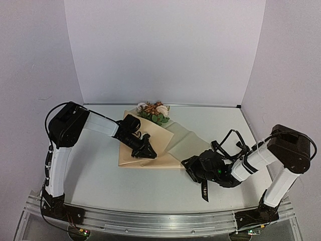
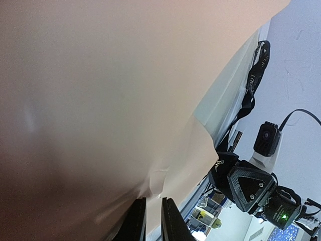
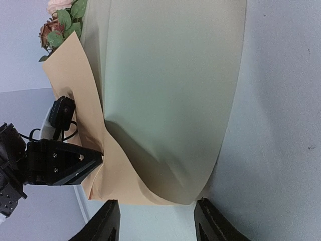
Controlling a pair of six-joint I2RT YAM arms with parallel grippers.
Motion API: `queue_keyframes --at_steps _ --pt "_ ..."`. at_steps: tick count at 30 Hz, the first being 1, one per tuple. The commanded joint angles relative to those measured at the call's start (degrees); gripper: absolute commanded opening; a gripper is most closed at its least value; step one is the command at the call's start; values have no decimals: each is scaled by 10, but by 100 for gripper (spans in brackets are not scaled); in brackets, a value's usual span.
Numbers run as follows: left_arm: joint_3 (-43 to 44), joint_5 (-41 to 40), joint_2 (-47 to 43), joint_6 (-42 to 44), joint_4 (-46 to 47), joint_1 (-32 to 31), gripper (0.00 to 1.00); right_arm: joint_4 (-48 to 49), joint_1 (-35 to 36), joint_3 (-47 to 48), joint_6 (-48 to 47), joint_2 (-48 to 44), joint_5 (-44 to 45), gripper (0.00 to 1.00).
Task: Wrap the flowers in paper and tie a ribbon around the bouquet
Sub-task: Pick up the two-thirds-folded wrapping paper from the center of the board.
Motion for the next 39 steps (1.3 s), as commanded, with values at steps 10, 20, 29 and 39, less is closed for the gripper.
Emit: queue_keyframes --at_steps 10,20,29,39 --pt "21 -8 10 6 -15 -1 14 -60 6 1 14 37 9 51" --pt "23 -9 10 5 -15 -1 14 -21 11 6 -19 50 21 30" --pt "27 2 2 8 -11 -1 15 -84 11 38 -75 2 48 0" --pt "14 34 -26 -10 34 -8 22 -279 15 113 -116 -57 85 0"
